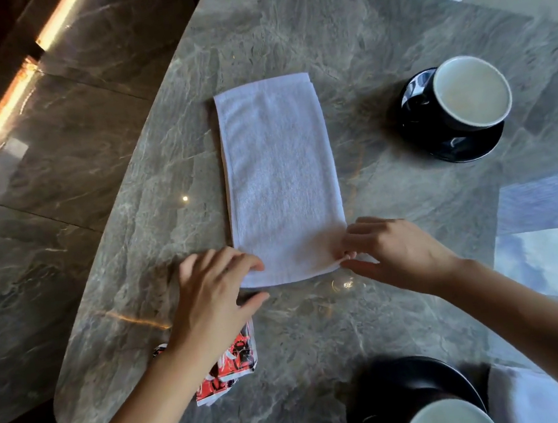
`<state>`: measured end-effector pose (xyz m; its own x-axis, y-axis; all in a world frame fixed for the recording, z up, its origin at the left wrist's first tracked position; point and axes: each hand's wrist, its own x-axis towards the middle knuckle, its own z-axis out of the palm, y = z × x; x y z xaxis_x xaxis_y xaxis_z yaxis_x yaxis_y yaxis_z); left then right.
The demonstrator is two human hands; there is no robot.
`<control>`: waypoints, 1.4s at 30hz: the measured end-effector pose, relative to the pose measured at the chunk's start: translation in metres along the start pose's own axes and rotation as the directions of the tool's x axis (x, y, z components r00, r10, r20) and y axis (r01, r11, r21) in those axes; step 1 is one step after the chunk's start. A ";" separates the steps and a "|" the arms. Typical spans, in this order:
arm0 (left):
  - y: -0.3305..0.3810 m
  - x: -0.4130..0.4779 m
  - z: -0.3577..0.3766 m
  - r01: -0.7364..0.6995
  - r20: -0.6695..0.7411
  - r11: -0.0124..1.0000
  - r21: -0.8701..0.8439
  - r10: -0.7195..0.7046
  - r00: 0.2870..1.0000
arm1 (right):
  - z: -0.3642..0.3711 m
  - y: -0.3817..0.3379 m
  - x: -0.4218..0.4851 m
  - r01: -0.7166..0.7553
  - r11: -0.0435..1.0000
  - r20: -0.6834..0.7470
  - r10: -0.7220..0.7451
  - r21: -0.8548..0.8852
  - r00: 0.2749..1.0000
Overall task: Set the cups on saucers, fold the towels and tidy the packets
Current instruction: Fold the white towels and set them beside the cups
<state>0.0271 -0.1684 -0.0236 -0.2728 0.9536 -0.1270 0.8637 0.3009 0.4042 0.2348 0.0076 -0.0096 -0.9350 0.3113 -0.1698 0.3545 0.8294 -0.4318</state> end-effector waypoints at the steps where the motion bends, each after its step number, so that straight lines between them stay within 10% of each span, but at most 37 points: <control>1: 0.000 0.000 0.001 -0.003 -0.013 1.000 0.006 0.003 1.000 | 0.001 0.000 -0.001 0.018 1.000 -0.041 -0.019 -0.023 0.999; 9: 0.008 -0.003 0.013 0.101 -0.187 0.995 0.002 -0.099 0.977 | 0.017 -0.011 -0.009 0.043 0.990 -0.451 0.023 0.136 0.892; 14: 0.010 -0.003 0.002 0.038 -0.288 0.947 -0.318 -0.134 0.948 | 0.018 -0.020 -0.011 -0.112 0.918 -0.430 0.282 0.380 0.857; 17: 0.023 -0.003 -0.011 0.065 -0.169 0.743 -0.666 -0.235 0.957 | 0.016 -0.026 -0.010 -0.170 0.823 -0.403 0.432 0.542 0.807; 24: 0.030 0.014 -0.006 0.192 -0.004 0.561 -0.805 -0.329 0.944 | 0.019 -0.023 -0.008 -0.273 0.645 -0.245 0.595 0.713 0.766; 42: 0.008 0.061 0.016 0.268 -0.164 0.813 -0.517 -0.401 0.901 | 0.016 0.000 0.038 -0.420 0.788 -0.313 0.579 0.449 0.753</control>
<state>0.0242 -0.1074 -0.0427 -0.6619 0.7385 -0.1282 0.4096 0.4997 0.7632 0.1993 0.0121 -0.0306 -0.5004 0.8598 -0.1011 0.6752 0.3146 -0.6672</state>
